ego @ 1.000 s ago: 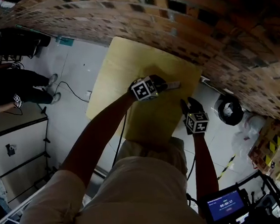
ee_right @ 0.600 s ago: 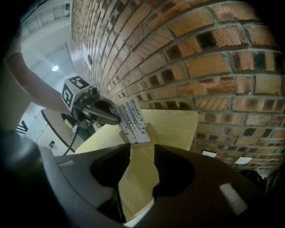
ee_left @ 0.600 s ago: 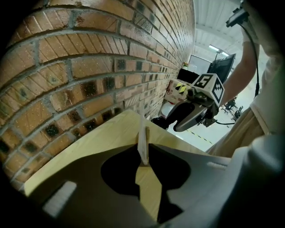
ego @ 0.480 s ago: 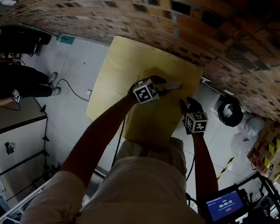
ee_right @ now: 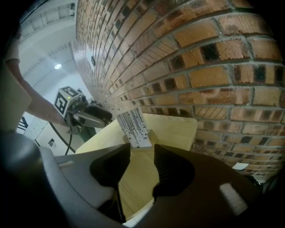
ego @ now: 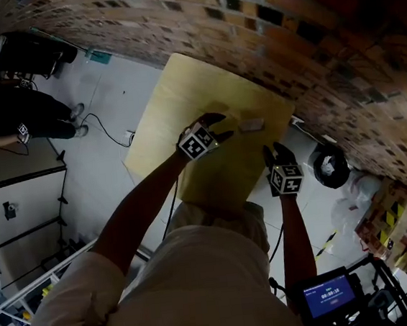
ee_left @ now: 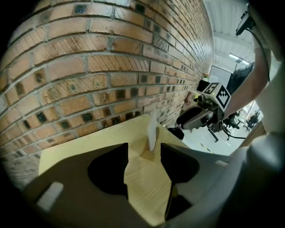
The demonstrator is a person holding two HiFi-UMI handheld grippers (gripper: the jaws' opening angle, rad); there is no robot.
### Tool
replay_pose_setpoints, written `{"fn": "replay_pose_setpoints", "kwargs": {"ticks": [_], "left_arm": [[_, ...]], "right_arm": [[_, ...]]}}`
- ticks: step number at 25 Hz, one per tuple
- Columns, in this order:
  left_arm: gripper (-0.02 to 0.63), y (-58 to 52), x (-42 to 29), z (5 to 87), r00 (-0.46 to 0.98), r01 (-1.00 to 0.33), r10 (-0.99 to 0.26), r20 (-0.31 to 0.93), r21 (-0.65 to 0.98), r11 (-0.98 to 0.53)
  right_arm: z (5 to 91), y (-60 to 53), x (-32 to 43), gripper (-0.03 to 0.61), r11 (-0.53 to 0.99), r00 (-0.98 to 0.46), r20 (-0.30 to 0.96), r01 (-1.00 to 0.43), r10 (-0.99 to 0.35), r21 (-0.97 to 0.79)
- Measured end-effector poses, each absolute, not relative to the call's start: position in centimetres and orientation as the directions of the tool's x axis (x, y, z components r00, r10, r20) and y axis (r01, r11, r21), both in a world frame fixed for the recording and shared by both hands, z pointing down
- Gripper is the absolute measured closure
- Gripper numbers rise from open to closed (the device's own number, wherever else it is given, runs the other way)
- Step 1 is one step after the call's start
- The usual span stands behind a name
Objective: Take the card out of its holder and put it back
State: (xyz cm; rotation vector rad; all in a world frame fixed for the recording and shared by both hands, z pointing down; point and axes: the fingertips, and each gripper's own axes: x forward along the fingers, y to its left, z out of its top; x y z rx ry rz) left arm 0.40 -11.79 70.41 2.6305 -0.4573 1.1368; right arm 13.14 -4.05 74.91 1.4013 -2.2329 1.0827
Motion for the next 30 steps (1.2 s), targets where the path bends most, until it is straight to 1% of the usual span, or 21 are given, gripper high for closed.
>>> {"fn": "replay_pose_setpoints", "kwargs": {"ticks": [4, 7, 11, 22, 30], "left_arm": [[0.379, -10.7, -1.6, 68.2, 0.653, -0.471, -0.271, 0.707, 0.098, -0.877], [0.408, -10.8, -3.1, 66.9, 0.624, -0.546, -0.349, 0.699, 0.072, -0.834], [0.413, -10.2, -3.8, 65.0, 0.619, -0.622, -0.405, 0.673, 0.105, -0.776], [0.428, -9.7, -6.3, 57.8, 0.641, -0.723, -0.558, 0.527, 0.171, -0.669], [0.442, -8.7, -10.1, 55.5, 0.611, -0.767, -0.624, 0.486, 0.167, -0.62]], "right_arm": [[72.0, -4.4, 13.3, 0.405, 0.266, -0.478, 0.571, -0.869, -0.668, -0.416], [69.5, -5.3, 13.5, 0.405, 0.289, -0.473, 0.544, -0.874, -0.693, -0.391], [66.2, -5.6, 14.2, 0.405, 0.322, -0.465, 0.511, -0.881, -0.723, -0.347], [55.7, -5.6, 15.1, 0.405, 0.357, -0.431, 0.376, -0.899, -0.82, -0.252], [50.9, -5.3, 14.2, 0.408, 0.371, -0.416, 0.304, -0.908, -0.857, -0.195]]}}
